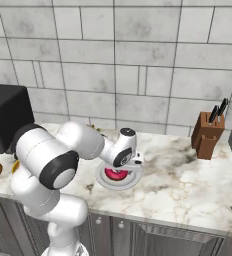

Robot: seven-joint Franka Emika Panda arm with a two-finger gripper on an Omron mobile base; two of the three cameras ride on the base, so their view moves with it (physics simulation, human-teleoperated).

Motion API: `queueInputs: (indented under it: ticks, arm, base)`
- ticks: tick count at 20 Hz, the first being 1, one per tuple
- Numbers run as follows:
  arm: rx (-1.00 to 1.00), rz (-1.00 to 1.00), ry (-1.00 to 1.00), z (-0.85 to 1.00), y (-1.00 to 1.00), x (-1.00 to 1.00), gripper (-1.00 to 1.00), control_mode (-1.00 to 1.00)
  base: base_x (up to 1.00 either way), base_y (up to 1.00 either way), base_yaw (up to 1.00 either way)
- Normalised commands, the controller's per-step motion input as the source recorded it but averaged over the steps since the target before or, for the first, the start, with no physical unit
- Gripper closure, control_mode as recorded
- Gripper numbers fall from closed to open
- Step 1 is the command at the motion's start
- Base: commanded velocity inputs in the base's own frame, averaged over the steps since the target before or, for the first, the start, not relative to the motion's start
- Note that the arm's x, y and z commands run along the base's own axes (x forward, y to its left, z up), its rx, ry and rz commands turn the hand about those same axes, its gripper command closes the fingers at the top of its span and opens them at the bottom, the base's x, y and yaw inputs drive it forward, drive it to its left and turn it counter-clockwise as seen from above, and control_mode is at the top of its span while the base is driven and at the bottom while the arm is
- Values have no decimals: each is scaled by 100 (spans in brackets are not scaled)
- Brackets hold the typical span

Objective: Place the pastries on the plates.

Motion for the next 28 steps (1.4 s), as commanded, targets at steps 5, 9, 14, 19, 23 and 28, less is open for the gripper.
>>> queueInputs:
  ticks: [5, 9, 14, 19, 23, 28]
  arm:
    - [0, 0, -5, -29, 0, 4, 100, -100]
    - [0, 0, -6, -11, 0, -1, -100, -100]
    - [0, 0, -3, 3, 0, -2, -100, -100]
    - [0, 0, 0, 18, 0, -2, -100, -100]
    - [0, 0, 0, 34, 0, 0, -100, -100]
    - [0, 0, -1, 36, 0, -3, -100, -100]
  base:
    - [0, 0, 0]
    - [0, 0, 0]
    - [0, 0, 0]
    - [0, 0, 0]
    - [0, 0, 0]
    - [0, 0, 0]
